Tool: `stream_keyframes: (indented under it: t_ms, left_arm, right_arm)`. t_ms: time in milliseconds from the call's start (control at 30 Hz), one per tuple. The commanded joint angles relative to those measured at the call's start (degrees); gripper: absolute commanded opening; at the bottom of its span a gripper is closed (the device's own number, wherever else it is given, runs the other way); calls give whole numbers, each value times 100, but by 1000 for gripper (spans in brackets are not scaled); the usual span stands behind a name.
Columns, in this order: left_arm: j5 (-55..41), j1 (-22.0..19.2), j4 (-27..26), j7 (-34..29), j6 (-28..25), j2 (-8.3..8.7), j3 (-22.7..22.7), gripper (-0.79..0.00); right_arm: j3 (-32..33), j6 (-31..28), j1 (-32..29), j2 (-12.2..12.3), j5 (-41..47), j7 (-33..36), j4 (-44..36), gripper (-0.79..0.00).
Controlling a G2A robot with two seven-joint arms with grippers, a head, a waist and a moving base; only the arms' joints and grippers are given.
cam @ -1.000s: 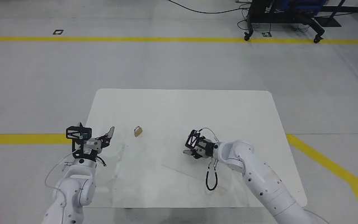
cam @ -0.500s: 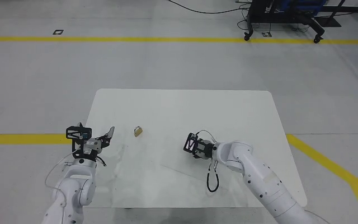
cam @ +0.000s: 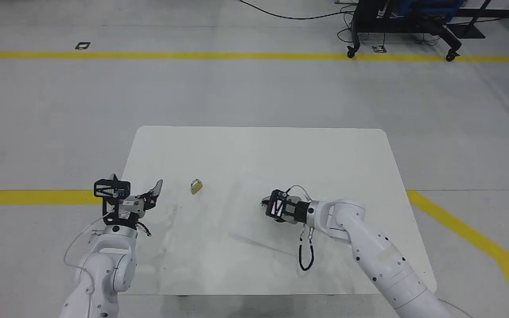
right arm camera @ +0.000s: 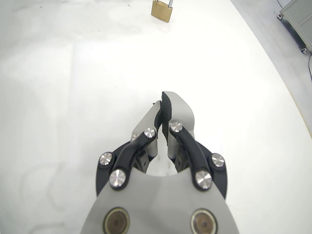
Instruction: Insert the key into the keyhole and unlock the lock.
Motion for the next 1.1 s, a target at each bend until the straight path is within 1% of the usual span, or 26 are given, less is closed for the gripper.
stream_keyframes:
  t_ms: [0, 167, 267, 333, 400, 433, 500, 667, 767, 867, 967, 1067]
  left_arm:
    - [0, 0, 0, 0, 0, 0, 0, 0]
    - [-10, 0, -18, -3, -30, 0, 8, 0]
    - [-182, 99, -363, -131, -241, -4, 10, 0]
    - [-453, 141, -644, -464, -690, 1, 97, 0]
    - [-369, 67, -823, -950, -1075, 24, 197, 0]
    - [-199, -7, -883, -1157, -1133, 31, 263, 0]
    - [142, -160, -950, -1550, -1315, 35, 541, 0]
    - [579, -509, -1068, -2049, -1591, 16, 1121, 0]
    - [668, -674, -1039, -2321, -1693, -4, 1423, 0]
    - [1017, -922, -820, -2597, -1699, -38, 1836, 0]
    - [1323, -1198, -542, -2791, -1636, -85, 2225, 0]
    - [1510, -1422, -284, -2918, -1602, -128, 2509, 0]
  right_arm:
    - [-1, 4, -1, -1, 3, 7, -1, -785]
    - [-1, 4, -1, -1, 3, 7, -1, -785]
    - [-22, 64, -35, -3, 0, -80, 20, -785]
    - [-52, -7, -31, -5, 28, -434, 99, -785]
    - [-51, -112, 14, 4, -13, -822, 311, -785]
    - [-65, -153, 47, 5, -58, -974, 418, -785]
    - [-101, -209, 111, 5, -137, -1276, 589, -785]
    - [-119, -432, 171, 36, -328, -2495, 989, -785]
    - [-171, -462, 227, 49, -533, -3024, 1209, -785]
    - [-222, -538, 335, 53, -639, -3464, 1480, -785]
    - [-296, -529, 439, 44, -726, -3732, 1716, -785]
    - [-371, -460, 520, 25, -753, -3881, 1894, -785]
